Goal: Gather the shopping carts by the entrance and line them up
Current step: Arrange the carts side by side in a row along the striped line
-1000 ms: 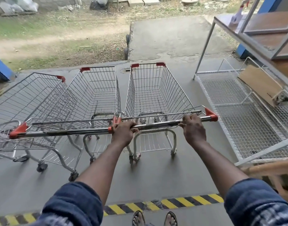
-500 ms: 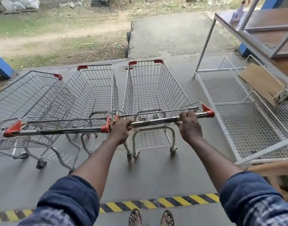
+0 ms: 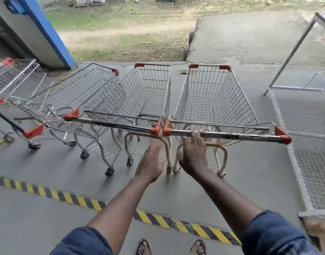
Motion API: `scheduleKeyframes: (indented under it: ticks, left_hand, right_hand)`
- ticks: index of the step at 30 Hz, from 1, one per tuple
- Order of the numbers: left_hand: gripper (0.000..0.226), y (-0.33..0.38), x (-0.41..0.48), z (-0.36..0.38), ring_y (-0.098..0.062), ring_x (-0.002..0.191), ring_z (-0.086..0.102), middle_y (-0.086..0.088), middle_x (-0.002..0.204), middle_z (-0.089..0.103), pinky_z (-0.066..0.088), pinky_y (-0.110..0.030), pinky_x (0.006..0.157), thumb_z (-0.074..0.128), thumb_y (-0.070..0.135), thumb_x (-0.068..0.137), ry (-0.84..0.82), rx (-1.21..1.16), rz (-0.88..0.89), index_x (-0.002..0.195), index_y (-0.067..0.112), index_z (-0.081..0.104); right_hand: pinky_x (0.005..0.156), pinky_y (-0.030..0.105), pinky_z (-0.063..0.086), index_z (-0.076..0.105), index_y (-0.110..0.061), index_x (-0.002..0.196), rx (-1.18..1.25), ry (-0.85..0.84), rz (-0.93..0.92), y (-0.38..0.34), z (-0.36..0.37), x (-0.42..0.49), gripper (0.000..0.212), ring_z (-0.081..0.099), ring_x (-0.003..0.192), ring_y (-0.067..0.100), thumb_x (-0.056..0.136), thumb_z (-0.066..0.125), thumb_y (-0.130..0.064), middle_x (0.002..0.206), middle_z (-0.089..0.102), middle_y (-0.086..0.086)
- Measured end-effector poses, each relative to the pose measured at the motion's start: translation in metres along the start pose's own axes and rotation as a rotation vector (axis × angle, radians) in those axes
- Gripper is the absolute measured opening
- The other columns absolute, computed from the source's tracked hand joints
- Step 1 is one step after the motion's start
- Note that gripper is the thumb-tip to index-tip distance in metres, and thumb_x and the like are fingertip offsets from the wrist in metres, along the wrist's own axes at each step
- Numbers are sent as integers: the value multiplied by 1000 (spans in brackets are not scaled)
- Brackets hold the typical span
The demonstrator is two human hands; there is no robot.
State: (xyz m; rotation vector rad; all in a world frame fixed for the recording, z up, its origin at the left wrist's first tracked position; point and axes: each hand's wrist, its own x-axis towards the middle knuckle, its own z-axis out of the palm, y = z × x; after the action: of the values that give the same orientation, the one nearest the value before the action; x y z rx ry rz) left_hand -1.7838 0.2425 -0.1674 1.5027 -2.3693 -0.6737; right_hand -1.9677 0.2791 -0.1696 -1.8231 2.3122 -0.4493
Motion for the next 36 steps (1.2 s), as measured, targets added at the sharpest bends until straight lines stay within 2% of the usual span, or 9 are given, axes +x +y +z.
scheduleKeyframes:
  ticks: [3, 9, 14, 18, 23, 26, 30, 33, 36]
  left_hand:
    - [73, -47, -30, -14, -16, 152, 12, 1, 166, 11, 21, -36, 121, 59, 23, 95, -20, -1, -125, 157, 23, 20]
    - [70, -164, -95, -74, -23, 150, 19, -7, 163, 18, 17, -31, 119, 58, 19, 96, 18, -72, -312, 156, 16, 23]
    - [65, -278, -151, -132, -25, 142, 33, -3, 156, 27, 34, -38, 112, 59, 25, 94, 84, -122, -404, 152, 17, 29]
    - [67, -361, -196, -184, -25, 140, 36, -2, 156, 26, 36, -38, 109, 57, 28, 95, 134, -167, -535, 153, 17, 26]
    - [63, -434, -237, -244, -23, 133, 44, -1, 149, 36, 42, -38, 103, 58, 28, 95, 261, -214, -601, 151, 21, 31]
    - [38, -474, -255, -274, -22, 112, 58, 2, 120, 52, 49, -38, 92, 62, 21, 92, 420, -246, -609, 129, 23, 53]
    - [7, -524, -272, -304, -17, 90, 63, 7, 94, 64, 51, -31, 77, 63, 25, 93, 505, -242, -632, 99, 22, 66]
    - [12, -569, -271, -330, -14, 86, 66, 7, 91, 72, 53, -29, 71, 63, 35, 93, 524, -228, -664, 93, 25, 68]
    - [26, -618, -262, -358, -17, 79, 64, 7, 85, 71, 45, -28, 62, 56, 49, 95, 484, -174, -727, 83, 27, 62]
  right_hand:
    - [119, 56, 23, 34, -14, 147, 38, -51, -35, -34, 11, -8, 63, 14, 150, 38, 90, 56, -29, 160, 21, 20]
    - [112, 51, 32, 47, -9, 133, -32, -125, -82, -141, 59, -18, 53, 36, 137, 39, 87, 61, -32, 147, 39, 21]
    - [105, 51, 38, 47, -12, 131, -33, -189, -110, -268, 116, -47, 50, 42, 130, 37, 88, 59, -35, 141, 44, 16]
    - [97, 47, 40, 50, -15, 121, 20, -223, -233, -384, 158, -67, 40, 47, 119, 34, 87, 60, -32, 125, 50, 12]
    - [79, 41, 45, 57, -15, 116, 165, -226, -451, -503, 188, -65, 29, 55, 102, 33, 87, 55, -12, 111, 56, 8]
    - [66, 39, 49, 64, -15, 106, 232, -234, -506, -574, 199, -47, 22, 61, 89, 32, 90, 51, -8, 101, 61, 7]
    - [55, 38, 48, 60, -19, 81, 236, -259, -570, -650, 229, -26, 11, 64, 74, 33, 87, 56, -27, 84, 66, 4]
    - [52, 32, 32, 60, -12, 70, 208, -242, -624, -709, 253, -11, 30, 60, 68, 39, 90, 67, -33, 71, 65, 14]
    - [52, 33, 26, 56, -9, 62, 184, -226, -659, -764, 286, 6, 44, 58, 63, 43, 93, 65, -38, 63, 61, 20]
